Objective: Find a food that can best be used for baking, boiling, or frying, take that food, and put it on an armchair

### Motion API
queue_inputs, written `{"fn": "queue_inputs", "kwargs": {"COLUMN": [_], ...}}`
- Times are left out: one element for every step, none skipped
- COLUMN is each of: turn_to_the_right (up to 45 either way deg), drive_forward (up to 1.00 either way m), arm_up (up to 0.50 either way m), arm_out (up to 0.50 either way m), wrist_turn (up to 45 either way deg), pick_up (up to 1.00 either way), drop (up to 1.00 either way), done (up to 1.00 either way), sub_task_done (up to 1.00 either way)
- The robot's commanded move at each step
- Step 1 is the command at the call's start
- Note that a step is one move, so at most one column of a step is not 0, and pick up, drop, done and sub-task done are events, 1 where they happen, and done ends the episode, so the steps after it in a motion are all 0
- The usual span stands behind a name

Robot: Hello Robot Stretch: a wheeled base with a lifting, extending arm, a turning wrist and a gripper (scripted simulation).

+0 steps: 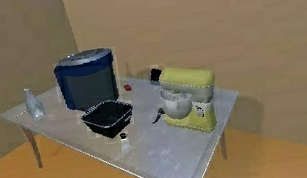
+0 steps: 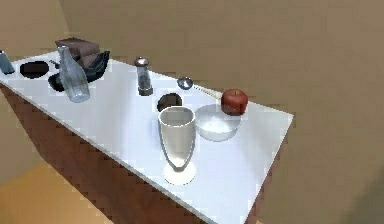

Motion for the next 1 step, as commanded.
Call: {"fn": "queue_inputs", "kwargs": {"turn_to_the_right": [0.0], "drive_forward": [0.00], "arm_up": [0.50], "arm_out": [0.00], "wrist_turn": [0.0], "pick_up": [0.00], "drop": [0.00], "done": [0.00], "sub_task_done": [0.00]}}
